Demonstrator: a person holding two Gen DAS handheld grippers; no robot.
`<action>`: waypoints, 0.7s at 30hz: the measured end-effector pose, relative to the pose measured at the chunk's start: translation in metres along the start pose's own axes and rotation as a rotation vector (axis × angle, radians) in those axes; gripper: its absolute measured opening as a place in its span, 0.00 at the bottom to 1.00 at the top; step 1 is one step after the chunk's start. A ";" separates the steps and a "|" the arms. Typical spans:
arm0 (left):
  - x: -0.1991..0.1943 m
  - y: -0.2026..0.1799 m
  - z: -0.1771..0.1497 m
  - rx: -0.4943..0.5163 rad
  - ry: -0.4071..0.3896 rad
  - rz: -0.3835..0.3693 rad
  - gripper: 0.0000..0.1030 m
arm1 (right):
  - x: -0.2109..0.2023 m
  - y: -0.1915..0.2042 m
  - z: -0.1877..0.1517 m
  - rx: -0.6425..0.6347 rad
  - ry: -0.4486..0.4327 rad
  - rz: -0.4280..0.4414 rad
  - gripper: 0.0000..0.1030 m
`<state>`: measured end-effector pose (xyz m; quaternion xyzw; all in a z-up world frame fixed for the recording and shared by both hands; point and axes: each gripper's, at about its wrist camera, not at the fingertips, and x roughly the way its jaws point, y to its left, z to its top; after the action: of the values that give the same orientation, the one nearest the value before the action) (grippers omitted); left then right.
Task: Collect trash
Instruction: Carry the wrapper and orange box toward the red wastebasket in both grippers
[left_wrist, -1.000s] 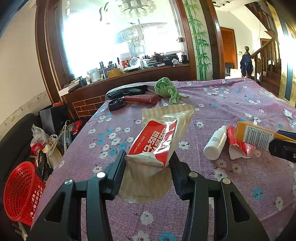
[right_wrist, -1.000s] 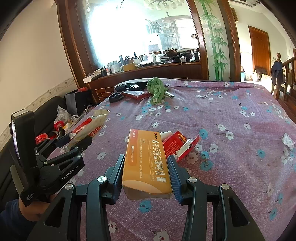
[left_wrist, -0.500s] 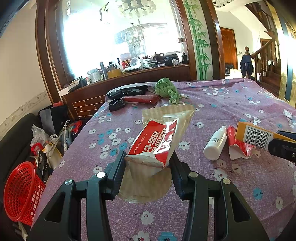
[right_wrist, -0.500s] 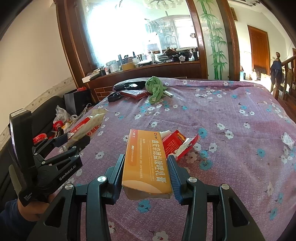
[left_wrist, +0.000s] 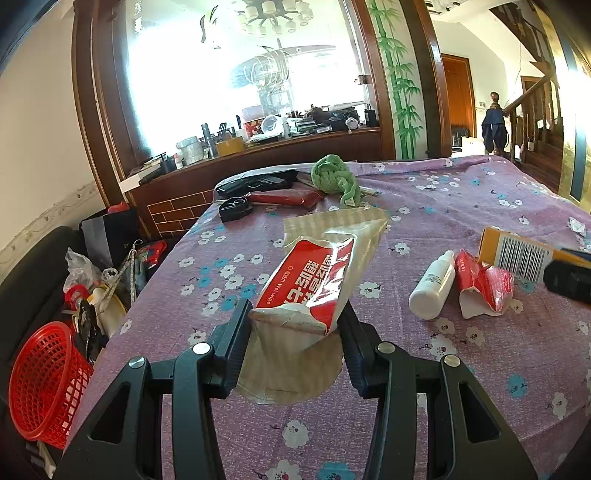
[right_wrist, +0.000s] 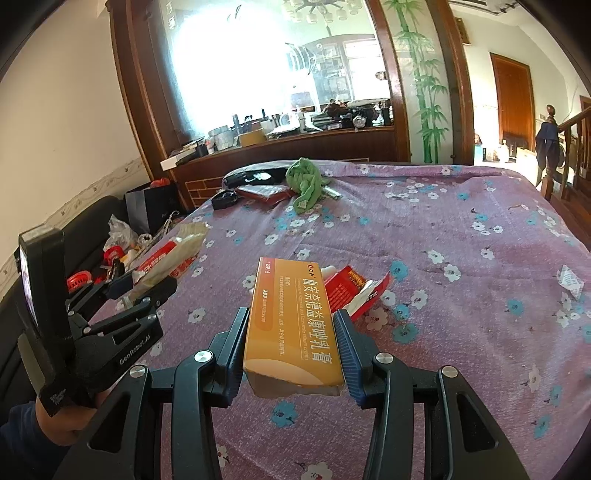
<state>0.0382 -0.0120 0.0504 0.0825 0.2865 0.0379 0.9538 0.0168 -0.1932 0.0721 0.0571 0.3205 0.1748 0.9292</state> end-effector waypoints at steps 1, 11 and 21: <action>0.000 0.000 0.000 -0.002 -0.003 0.001 0.43 | 0.000 -0.001 0.000 0.002 -0.004 -0.007 0.48; -0.018 0.019 0.001 -0.039 0.021 -0.048 0.43 | -0.016 -0.004 -0.004 0.091 0.008 -0.026 0.47; -0.057 0.067 -0.015 -0.094 0.030 -0.061 0.43 | -0.020 0.047 -0.015 0.070 0.063 0.061 0.48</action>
<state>-0.0191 0.0487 0.0807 0.0283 0.3013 0.0233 0.9528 -0.0205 -0.1571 0.0824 0.0941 0.3534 0.1936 0.9104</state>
